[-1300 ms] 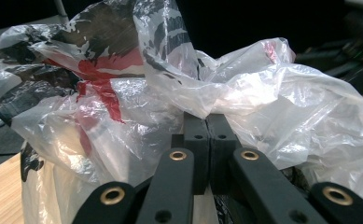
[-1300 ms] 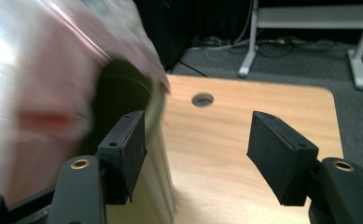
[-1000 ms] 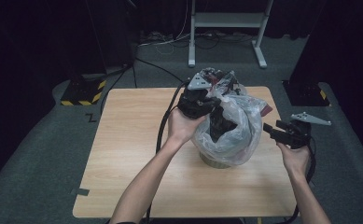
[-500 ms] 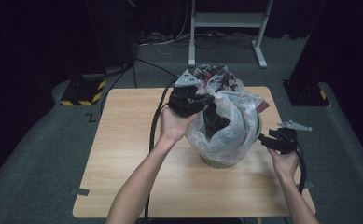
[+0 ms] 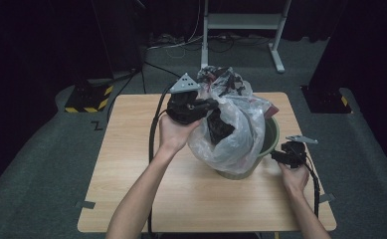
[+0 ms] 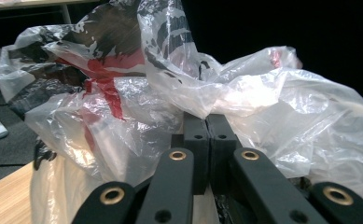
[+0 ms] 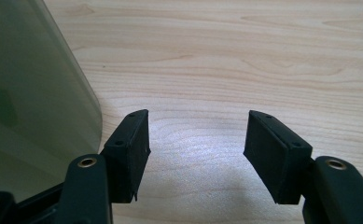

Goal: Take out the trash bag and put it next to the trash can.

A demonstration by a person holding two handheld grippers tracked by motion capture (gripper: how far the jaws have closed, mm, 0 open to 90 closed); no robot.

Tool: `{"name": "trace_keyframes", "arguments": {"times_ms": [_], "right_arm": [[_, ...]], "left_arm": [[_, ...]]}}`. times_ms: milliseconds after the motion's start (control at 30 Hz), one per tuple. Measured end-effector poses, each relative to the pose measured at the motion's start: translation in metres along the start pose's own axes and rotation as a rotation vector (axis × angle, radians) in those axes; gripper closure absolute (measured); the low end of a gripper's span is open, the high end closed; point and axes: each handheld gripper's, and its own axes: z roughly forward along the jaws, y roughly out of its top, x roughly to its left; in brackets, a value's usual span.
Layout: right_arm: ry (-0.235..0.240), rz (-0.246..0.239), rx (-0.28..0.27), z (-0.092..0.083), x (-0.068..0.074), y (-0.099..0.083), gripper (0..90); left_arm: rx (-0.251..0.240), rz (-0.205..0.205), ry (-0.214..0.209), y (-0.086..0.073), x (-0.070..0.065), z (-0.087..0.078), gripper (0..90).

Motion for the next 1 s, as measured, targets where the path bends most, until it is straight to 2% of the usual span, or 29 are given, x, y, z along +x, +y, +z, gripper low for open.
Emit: {"name": "trace_keyframes", "arguments": {"times_ms": [333, 633, 700, 1000], "right_arm": [[-0.033, 0.006, 0.013, 0.015, 0.001, -0.004, 40.1], [-0.07, -0.043, 0.019, 0.025, 0.007, -0.008, 36.9], [-0.091, -0.069, 0.021, 0.026, 0.008, -0.008, 34.8], [-0.091, -0.061, 0.025, 0.028, 0.006, -0.006, 31.1]], "left_arm": [[-0.011, -0.019, 0.025, -0.005, 0.01, -0.02, 88.7], [-0.033, -0.057, 0.057, -0.012, 0.024, -0.041, 88.7], [-0.038, -0.063, 0.067, -0.013, 0.027, -0.047, 88.7], [-0.058, -0.087, 0.093, -0.022, 0.04, -0.068, 88.6]]}}
